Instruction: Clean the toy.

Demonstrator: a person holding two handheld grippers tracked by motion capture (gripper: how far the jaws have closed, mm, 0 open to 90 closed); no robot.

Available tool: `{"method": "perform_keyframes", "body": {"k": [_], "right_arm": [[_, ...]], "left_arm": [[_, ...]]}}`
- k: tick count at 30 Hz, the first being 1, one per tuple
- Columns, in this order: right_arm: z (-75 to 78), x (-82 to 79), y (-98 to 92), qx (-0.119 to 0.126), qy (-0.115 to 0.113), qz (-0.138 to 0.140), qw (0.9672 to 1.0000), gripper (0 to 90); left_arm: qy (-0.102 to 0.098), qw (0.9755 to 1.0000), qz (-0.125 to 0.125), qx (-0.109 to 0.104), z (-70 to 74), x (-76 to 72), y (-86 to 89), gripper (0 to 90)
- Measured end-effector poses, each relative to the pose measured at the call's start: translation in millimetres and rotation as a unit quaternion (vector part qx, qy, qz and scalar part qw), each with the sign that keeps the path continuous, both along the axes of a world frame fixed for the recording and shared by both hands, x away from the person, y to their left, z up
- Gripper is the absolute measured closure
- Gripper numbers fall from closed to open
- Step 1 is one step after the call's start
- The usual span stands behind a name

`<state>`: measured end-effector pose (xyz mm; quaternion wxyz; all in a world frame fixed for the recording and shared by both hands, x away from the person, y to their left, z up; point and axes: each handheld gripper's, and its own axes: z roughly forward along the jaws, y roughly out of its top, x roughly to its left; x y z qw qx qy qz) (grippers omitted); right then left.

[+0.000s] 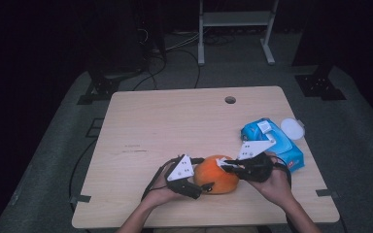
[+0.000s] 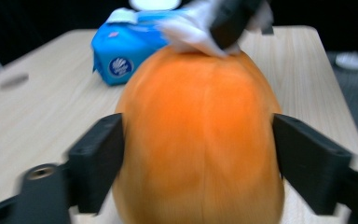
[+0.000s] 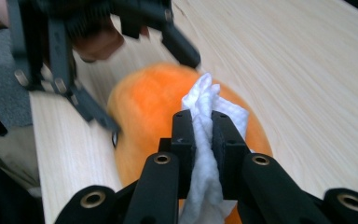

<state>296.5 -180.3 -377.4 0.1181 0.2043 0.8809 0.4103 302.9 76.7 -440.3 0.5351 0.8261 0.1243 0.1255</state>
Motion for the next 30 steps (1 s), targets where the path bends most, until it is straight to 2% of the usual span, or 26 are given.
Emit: {"method": "perform_keyframes", "body": {"k": [1,3,5,7,9,10,12,13,14,17,21,25,26,28,29,30], "right_arm": [[-0.9,0.3,-2.5,0.003,0.005,-0.004,1.0000,80.2],[-0.9,0.8,-5.7,0.012,0.013,0.000,0.9998,80.3],[-0.7,-1.1,-2.9,0.009,0.013,0.003,0.9999,80.3],[0.5,-3.5,2.4,0.004,0.007,0.006,1.0000,80.3],[2.7,-6.3,9.3,0.014,0.008,0.018,0.9997,80.4],[3.4,-9.1,15.1,0.013,0.002,0.025,0.9996,80.3],[4.2,-15.2,27.5,0.009,-0.013,0.039,0.9991,80.3],[4.4,-17.7,33.0,0.012,-0.015,0.047,0.9987,80.3],[4.6,-19.8,38.1,0.007,-0.021,0.052,0.9984,80.3],[6.6,-20.8,41.4,-0.002,-0.033,0.055,0.9980,80.4],[10.6,-15.3,22.0,-0.001,-0.035,0.026,0.9990,80.4],[6.0,-8.1,1.7,0.016,-0.003,0.009,0.9998,80.4],[4.1,-8.2,2.1,0.015,0.001,0.009,0.9998,80.3],[0.6,-9.9,8.5,0.004,-0.006,0.014,0.9999,80.3],[-0.2,-11.4,12.1,0.003,-0.009,0.016,0.9998,80.2],[-1.0,-13.1,16.1,0.004,-0.010,0.020,0.9997,80.2]], "left_arm": [[0.021,0.9997,0.008,-0.002,-0.5,2.1,1.1,11.7],[0.049,0.9987,0.005,-0.008,-3.1,4.6,1.9,14.4],[0.044,0.9990,0.002,-0.005,-4.3,3.1,0.9,22.3],[0.026,0.9996,-0.002,0.004,-2.6,0.3,0.2,29.6],[0.004,0.9999,-0.006,0.011,-0.7,-4.0,-3.5,32.6],[-0.013,0.9996,-0.009,0.023,0.8,-6.7,-6.1,32.9],[-0.039,0.9985,-0.018,0.033,2.4,-12.9,-11.4,33.6],[-0.039,0.9985,-0.018,0.033,2.4,-12.9,-11.4,33.8],[-0.064,0.9962,-0.025,0.053,3.6,-17.7,-15.6,33.8],[-0.074,0.9952,-0.027,0.059,3.6,-18.9,-15.5,34.7],[-0.052,0.9972,-0.027,0.047,-0.8,-13.4,-8.9,34.8],[-0.027,0.9986,-0.030,0.034,-3.0,-9.8,-6.6,31.5],[-0.014,0.9989,-0.029,0.033,-1.7,-8.5,-7.9,26.1],[0.013,0.9996,-0.021,0.016,0.6,-6.4,-10.2,16.1],[0.013,0.9997,-0.016,0.008,0.9,-6.5,-11.2,14.8],[0.009,0.9998,-0.016,0.010,1.2,-7.2,-12.7,14.7]]}}
